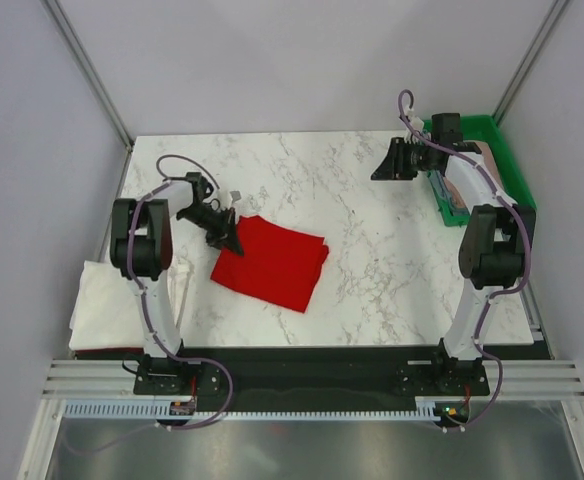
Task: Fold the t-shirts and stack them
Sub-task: Neatly place the folded tshirt to the corner
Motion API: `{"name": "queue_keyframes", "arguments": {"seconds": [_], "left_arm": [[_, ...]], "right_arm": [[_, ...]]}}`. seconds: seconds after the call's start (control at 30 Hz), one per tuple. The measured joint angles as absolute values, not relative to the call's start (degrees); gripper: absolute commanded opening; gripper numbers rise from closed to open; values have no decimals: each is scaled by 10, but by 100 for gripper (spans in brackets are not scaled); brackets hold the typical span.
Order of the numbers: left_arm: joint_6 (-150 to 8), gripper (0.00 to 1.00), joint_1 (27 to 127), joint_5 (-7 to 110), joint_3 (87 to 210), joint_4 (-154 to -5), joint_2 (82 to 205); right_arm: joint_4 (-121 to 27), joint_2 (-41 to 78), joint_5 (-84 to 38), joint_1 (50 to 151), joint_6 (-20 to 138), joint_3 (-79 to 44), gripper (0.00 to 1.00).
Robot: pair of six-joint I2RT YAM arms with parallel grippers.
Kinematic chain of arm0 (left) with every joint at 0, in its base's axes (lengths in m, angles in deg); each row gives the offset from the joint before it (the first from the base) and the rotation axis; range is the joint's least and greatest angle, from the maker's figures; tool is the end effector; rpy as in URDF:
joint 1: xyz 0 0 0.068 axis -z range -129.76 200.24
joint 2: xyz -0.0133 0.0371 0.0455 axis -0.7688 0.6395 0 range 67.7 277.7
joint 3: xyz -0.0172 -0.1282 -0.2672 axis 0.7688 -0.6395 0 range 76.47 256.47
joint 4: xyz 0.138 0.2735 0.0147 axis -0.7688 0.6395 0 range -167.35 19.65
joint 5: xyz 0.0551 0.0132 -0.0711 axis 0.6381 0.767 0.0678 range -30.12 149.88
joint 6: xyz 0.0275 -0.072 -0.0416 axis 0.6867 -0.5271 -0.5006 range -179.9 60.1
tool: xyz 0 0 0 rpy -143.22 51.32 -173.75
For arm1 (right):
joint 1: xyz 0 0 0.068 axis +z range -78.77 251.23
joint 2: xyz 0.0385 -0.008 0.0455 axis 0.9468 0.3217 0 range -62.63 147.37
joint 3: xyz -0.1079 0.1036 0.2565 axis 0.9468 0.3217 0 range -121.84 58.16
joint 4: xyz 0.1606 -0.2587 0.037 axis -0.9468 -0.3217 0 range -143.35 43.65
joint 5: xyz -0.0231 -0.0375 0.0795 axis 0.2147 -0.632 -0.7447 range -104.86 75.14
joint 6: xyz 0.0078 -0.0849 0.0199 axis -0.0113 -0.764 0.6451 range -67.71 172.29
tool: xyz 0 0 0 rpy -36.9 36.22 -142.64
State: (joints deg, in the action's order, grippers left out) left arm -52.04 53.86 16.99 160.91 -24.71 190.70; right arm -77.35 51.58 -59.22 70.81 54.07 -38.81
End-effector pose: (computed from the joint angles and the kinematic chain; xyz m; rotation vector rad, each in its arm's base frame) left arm 0.4367 -0.0805 0.0893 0.2798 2.9033 -1.1462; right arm 0.5224 0.0503 0.2508 -0.3088 2.2740 0.9347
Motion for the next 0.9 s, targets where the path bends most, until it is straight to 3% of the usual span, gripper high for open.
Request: {"name": "queue_keyframes", "arguments": {"seconds": [0.43,0.9], "left_arm": [[-428,2,478,350,1446,-176,1628],[-390,2,441,453,1389,-98,1365]], "right_arm": [[-783,507,-633,707,531,-369,35],[-783,447,-668,691,505,-297,33]]}}
